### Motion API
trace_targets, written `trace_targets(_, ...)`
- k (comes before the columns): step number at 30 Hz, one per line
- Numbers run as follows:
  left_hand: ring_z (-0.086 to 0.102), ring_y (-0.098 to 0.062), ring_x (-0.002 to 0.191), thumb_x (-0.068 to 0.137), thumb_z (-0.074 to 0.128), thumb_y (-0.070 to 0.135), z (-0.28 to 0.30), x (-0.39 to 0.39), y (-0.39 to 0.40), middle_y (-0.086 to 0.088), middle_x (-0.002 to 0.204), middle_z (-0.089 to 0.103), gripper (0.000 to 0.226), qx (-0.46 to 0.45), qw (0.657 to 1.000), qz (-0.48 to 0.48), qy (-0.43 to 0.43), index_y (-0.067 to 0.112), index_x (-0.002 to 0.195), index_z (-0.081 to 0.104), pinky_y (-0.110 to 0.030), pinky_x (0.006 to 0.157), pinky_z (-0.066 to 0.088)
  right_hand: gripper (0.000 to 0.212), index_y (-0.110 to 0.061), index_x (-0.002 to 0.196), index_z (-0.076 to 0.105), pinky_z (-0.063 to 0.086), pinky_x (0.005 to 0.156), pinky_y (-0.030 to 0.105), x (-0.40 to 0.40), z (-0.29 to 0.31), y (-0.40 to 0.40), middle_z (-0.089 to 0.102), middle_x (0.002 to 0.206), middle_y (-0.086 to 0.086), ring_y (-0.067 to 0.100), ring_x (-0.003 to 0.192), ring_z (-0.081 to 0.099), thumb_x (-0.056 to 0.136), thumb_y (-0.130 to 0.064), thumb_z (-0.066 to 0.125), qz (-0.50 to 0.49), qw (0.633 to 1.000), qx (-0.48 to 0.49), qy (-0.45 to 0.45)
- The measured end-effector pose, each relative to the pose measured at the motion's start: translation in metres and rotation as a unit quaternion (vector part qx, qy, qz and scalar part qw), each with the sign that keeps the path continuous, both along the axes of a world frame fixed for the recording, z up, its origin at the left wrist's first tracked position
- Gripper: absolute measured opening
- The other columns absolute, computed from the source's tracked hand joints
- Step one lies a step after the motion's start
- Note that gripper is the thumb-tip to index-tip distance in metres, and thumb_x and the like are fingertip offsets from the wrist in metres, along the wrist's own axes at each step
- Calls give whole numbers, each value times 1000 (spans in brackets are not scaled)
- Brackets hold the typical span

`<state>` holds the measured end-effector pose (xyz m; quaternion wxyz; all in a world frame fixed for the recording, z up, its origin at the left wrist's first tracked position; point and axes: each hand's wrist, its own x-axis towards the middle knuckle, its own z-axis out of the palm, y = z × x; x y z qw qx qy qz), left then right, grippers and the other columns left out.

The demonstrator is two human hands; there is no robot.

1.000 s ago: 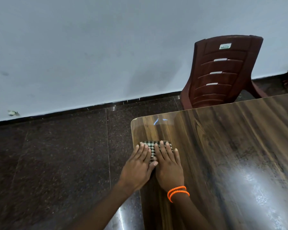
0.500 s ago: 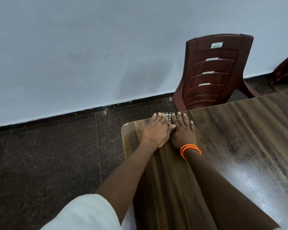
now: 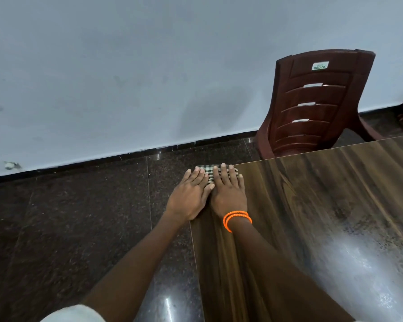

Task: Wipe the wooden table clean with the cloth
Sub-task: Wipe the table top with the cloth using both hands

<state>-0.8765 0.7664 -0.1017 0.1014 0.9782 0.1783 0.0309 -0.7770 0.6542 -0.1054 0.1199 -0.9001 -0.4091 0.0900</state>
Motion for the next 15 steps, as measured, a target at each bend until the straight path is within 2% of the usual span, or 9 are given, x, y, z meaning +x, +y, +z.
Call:
trace_targets(2,28,-24,152,105,9,50,0,-17,9,-14,157,43,74,-2,1000,11,2,3,149,47,-41,128,13,69,-22,161,15,3,126,47,-13,-1,10,12,170,5,25,157,1,95,-37,7,17,1000,0,-6)
trace_targets(5,27,-24,153,105,10,50,3,-37,15,-15,158,42,73,-11,1000,27,-2,3,149,45,-40,128,11,59,-23,162,9,-1,127,46,-27,-1,19,6,171,3,23,157,-5,106,-33,24,41,999,-5,-9)
trace_targets(7,24,-23,153,105,10,51,4,-49,11,-15,159,39,74,-29,999,37,-6,3,151,43,-39,128,10,59,-24,162,8,-2,127,46,-35,-2,17,5,171,2,23,157,-6,107,-32,27,59,998,-3,-12)
trace_targets(15,18,-18,155,106,15,53,-5,-108,-56,-12,161,36,72,-105,992,66,-25,4,153,39,-37,128,10,59,-25,160,24,10,125,48,-79,-17,-47,21,168,0,22,157,7,102,-37,28,100,994,40,-17)
